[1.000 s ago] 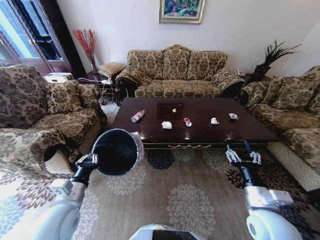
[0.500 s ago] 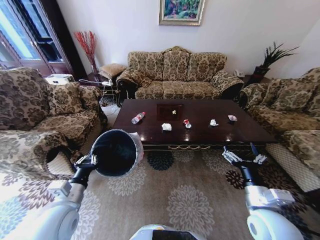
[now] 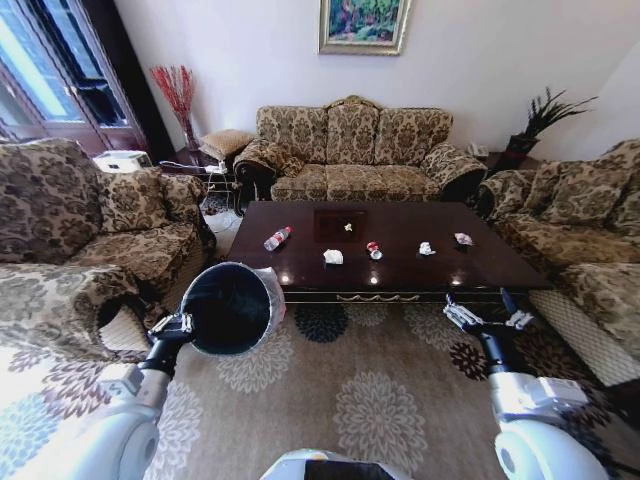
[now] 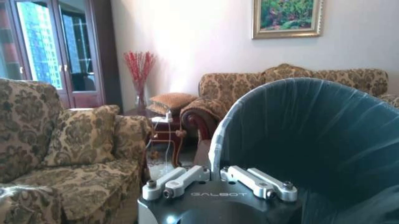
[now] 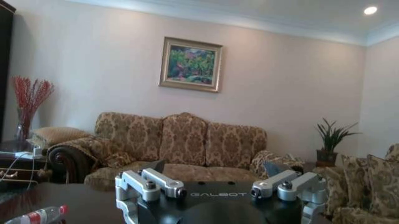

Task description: Move to the front of the table and place the trash on the table into the trash bin.

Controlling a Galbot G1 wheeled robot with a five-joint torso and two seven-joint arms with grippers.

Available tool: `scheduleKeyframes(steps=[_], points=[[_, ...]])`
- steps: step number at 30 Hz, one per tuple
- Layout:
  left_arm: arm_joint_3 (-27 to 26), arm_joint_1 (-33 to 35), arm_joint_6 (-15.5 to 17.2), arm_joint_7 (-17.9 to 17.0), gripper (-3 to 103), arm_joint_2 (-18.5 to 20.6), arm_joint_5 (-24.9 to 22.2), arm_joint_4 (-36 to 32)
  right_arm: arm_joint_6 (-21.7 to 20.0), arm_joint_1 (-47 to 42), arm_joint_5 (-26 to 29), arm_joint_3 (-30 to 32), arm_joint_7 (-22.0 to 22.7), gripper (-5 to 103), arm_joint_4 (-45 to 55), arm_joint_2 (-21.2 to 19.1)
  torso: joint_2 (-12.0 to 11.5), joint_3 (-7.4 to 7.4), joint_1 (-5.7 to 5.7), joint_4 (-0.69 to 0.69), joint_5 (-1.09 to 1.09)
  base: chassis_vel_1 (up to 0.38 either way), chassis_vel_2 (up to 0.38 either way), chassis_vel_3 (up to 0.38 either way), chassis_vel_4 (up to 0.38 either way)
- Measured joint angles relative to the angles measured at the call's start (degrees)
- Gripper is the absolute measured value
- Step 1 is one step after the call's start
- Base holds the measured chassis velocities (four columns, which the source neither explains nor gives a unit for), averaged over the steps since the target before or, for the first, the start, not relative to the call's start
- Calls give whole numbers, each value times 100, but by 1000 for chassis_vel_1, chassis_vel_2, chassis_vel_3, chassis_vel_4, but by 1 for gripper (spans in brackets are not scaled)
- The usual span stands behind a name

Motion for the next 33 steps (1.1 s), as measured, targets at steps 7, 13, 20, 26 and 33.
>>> scheduleKeyframes(steps=[7,13,20,26,33], points=[[73,-4,-2,14,3,3,79,5,3,-42,-38,-7,11,100,0,31,208,117,91,0,0,0,0,0,0],[109,-15,-2,20,3,9,146,5,-40,-49,-75,-4,34,100,0,50,345,187,157,-1,0,0,0,0,0],[162,-20,22,-1,3,14,179,-15,-80,-46,-74,-18,66,100,4,54,519,280,237,0,0,0,0,0,0],[152,-16,24,-28,3,10,173,-21,-80,-47,-84,-13,60,100,3,61,717,387,328,0,0,0,0,0,0],[137,2,18,-77,3,-24,153,-32,-80,-51,-107,-25,52,100,3,77,911,496,414,0,0,0,0,0,0]])
